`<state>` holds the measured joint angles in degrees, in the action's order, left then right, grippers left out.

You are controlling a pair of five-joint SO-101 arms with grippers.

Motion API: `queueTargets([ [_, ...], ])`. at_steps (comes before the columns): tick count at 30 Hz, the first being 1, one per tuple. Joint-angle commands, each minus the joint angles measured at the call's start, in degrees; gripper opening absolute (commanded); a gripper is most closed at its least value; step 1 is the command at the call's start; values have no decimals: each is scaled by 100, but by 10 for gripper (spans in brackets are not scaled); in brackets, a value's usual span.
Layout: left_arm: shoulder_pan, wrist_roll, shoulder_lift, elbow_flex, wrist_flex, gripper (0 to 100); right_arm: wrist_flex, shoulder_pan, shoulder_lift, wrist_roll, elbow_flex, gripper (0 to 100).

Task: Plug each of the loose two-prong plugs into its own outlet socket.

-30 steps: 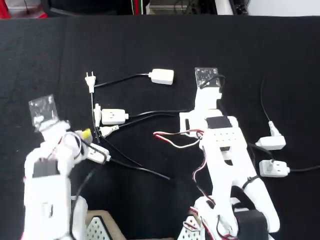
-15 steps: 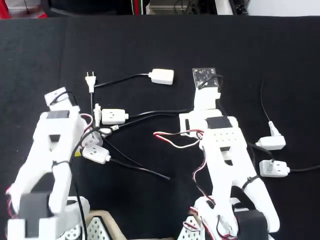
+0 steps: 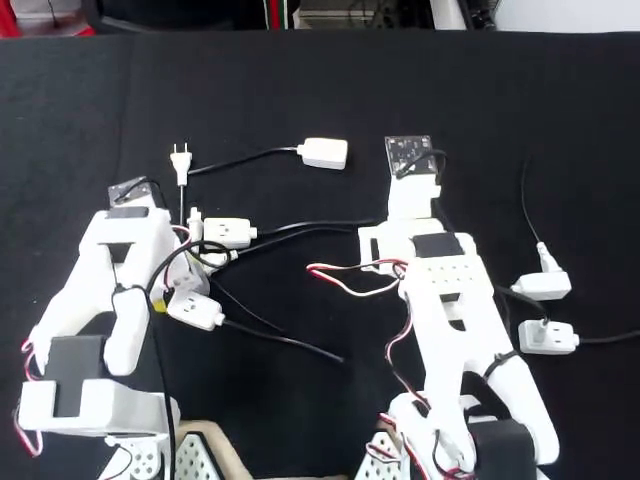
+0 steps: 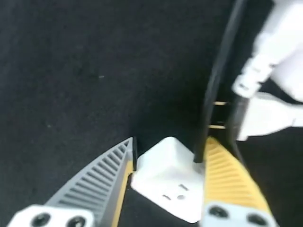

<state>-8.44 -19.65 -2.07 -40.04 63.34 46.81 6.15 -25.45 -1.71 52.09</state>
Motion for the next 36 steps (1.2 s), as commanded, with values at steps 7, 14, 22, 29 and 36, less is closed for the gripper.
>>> queueTargets([
  [7, 66, 695, 44, 136, -9, 57, -62, -97, -13, 44, -22, 36],
  [14, 31, 1248, -255, 462, 774, 57, -88, -105, -13, 229, 22, 36],
  [22, 22, 1231, -1451, 532, 932, 88, -97, -105, -13, 237, 66, 36],
  [29, 84, 1275, -2338, 101, 1240, 230, -97, -105, -13, 246, 75, 36],
  [36, 822, 1820, -3323, 13, 1275, 236, -97, -105, -13, 246, 75, 36],
])
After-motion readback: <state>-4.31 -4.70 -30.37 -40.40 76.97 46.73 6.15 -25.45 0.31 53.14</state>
